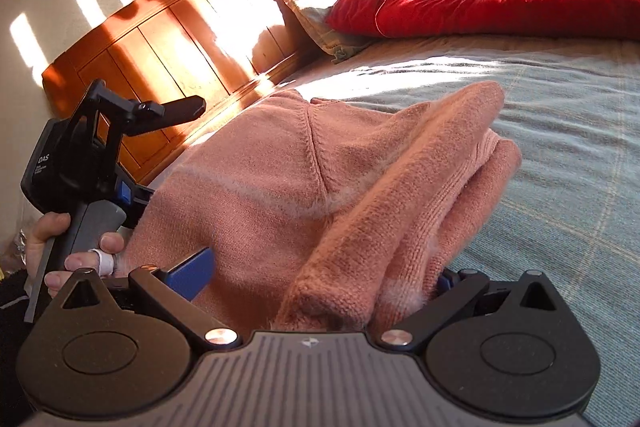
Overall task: Fold clothes
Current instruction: 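Lift the gripped end with both grippers and fold it over the sweater, then open both grippers to release the folded end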
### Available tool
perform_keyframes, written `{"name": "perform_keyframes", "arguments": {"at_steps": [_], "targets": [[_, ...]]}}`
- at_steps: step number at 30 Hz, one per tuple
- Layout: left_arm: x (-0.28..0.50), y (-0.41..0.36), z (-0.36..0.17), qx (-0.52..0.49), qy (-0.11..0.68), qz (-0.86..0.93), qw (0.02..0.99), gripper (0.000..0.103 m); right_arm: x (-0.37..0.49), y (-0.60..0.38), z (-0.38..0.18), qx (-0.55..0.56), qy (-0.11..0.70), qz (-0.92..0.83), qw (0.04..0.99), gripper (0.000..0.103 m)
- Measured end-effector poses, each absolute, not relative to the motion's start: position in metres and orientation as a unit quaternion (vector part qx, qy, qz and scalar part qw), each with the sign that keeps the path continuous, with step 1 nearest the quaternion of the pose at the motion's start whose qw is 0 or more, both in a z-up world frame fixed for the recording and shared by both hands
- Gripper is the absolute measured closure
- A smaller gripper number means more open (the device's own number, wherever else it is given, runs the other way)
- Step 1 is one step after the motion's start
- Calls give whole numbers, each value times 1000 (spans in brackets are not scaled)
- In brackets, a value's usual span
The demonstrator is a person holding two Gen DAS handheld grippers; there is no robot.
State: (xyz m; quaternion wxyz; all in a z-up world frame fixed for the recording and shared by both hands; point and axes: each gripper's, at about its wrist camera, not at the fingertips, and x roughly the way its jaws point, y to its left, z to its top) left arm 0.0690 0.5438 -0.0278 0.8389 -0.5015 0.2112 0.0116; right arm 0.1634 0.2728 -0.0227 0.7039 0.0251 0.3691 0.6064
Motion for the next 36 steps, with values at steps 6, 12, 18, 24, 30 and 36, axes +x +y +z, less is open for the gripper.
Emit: {"name": "perform_keyframes", "arguments": {"at_steps": [6, 12, 18, 24, 30, 36], "targets": [[76, 576, -32, -497, 209, 30, 842, 3, 149, 299, -36, 39, 370, 591, 716, 0], [84, 603, -46, -499, 211, 56, 839, 3, 135, 314, -43, 47, 375, 589, 714, 0], [91, 616, -59, -499, 215, 91, 834, 3, 130, 315, -41, 45, 374, 601, 705, 0], [73, 609, -45, -471, 203, 120, 850, 3, 158, 292, -44, 63, 397, 596, 695, 0], [56, 589, -13, -441, 184, 85, 874, 2, 227, 283, -65, 191, 479, 552, 655, 0], [70, 562, -25, -408, 235, 69, 879, 2, 258, 290, -54, 234, 468, 555, 646, 0]]}}
